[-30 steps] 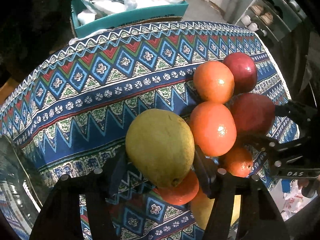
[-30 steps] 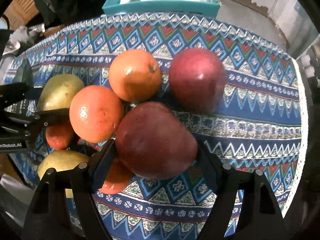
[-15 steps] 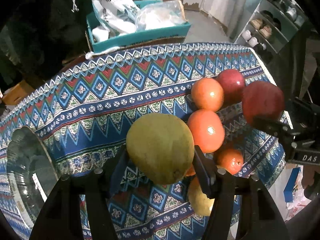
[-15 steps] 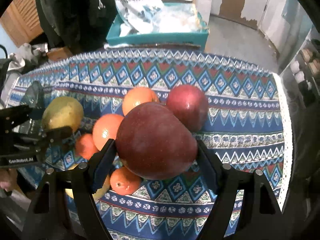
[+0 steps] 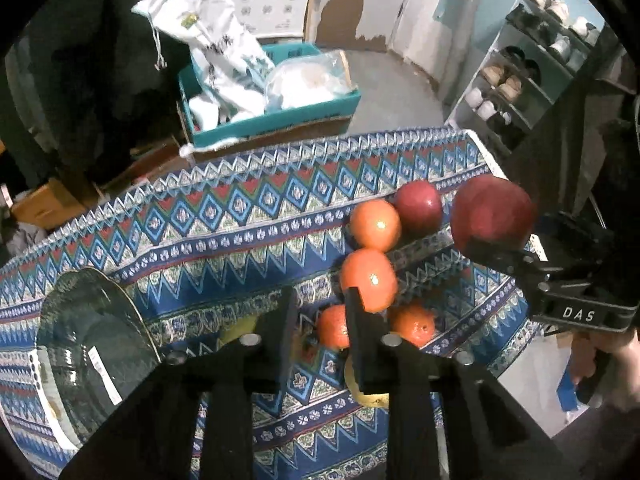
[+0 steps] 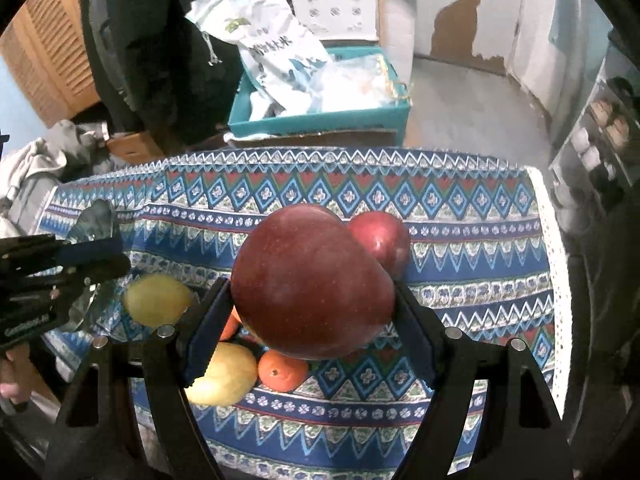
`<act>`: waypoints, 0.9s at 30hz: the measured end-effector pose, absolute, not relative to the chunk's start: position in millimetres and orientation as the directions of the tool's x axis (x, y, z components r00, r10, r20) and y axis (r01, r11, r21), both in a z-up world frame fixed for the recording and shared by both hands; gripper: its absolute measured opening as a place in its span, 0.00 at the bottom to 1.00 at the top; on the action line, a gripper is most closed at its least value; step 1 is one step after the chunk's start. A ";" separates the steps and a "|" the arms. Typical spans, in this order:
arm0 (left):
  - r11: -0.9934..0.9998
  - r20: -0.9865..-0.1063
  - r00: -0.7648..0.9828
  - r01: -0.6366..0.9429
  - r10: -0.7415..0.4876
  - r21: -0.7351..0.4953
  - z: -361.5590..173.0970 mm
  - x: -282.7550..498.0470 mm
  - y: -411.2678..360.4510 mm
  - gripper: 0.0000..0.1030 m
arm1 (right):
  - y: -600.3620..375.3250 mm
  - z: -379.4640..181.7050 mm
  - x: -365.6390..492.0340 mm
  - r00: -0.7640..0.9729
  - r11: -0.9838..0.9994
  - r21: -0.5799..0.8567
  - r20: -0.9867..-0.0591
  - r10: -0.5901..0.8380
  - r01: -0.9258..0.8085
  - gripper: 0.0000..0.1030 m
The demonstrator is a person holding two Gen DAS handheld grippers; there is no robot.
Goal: Organize fruits
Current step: 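Close the left tool on the pear while the right tool grips and lifts the red apple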
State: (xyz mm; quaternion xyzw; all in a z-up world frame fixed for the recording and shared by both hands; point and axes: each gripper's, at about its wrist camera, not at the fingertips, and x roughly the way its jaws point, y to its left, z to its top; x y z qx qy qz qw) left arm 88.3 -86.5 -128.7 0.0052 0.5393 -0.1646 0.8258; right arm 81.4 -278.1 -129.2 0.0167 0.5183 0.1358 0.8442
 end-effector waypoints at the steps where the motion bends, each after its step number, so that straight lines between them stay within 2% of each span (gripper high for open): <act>1: 0.945 -0.896 0.354 0.278 -0.266 -0.171 -133.5 91.2 -87.5 0.27 | -276.9 -133.0 81.9 0.420 0.961 0.173 -0.873 0.250 -0.214 0.76; 3: 0.949 -0.914 0.324 0.273 -0.245 -0.158 -150.4 96.7 -88.5 0.40 | -270.2 -142.9 84.9 0.396 0.960 0.159 -0.886 0.241 -0.230 0.76; 7: 0.962 -0.940 0.268 0.224 -0.213 -0.155 -179.8 104.0 -73.9 0.41 | -265.5 -154.2 84.3 0.373 0.959 0.154 -0.897 0.237 -0.239 0.76; 8: 0.959 -0.937 0.258 0.217 -0.235 -0.180 -184.1 104.7 -69.8 0.45 | -264.1 -156.8 84.8 0.366 0.957 0.153 -0.900 0.238 -0.244 0.76; 11: 0.951 -0.927 0.251 0.205 -0.278 -0.230 -189.1 106.7 -63.7 0.46 | -262.7 -164.5 85.2 0.352 0.955 0.161 -0.903 0.245 -0.250 0.76; 13: 0.954 -0.927 0.264 0.213 -0.266 -0.213 -187.0 107.2 -68.4 0.52 | -263.1 -168.5 86.9 0.346 0.956 0.166 -0.906 0.245 -0.242 0.76; 15: 0.955 -0.930 0.270 0.227 -0.248 -0.189 -186.2 108.9 -74.2 0.67 | -263.9 -170.9 88.0 0.340 0.956 0.173 -0.907 0.248 -0.236 0.76; 19: 0.961 -0.935 0.290 0.241 -0.206 -0.137 -186.0 111.3 -80.8 0.70 | -262.9 -169.9 87.7 0.341 0.955 0.181 -0.905 0.255 -0.236 0.76; 23: 0.962 -0.935 0.294 0.242 -0.196 -0.125 -187.6 117.3 -80.2 0.74 | -264.6 -168.4 86.3 0.341 0.953 0.190 -0.902 0.264 -0.235 0.76; 27: 0.962 -0.933 0.301 0.243 -0.197 -0.125 -187.3 124.2 -76.9 0.75 | -267.8 -168.9 85.9 0.341 0.954 0.199 -0.901 0.268 -0.225 0.76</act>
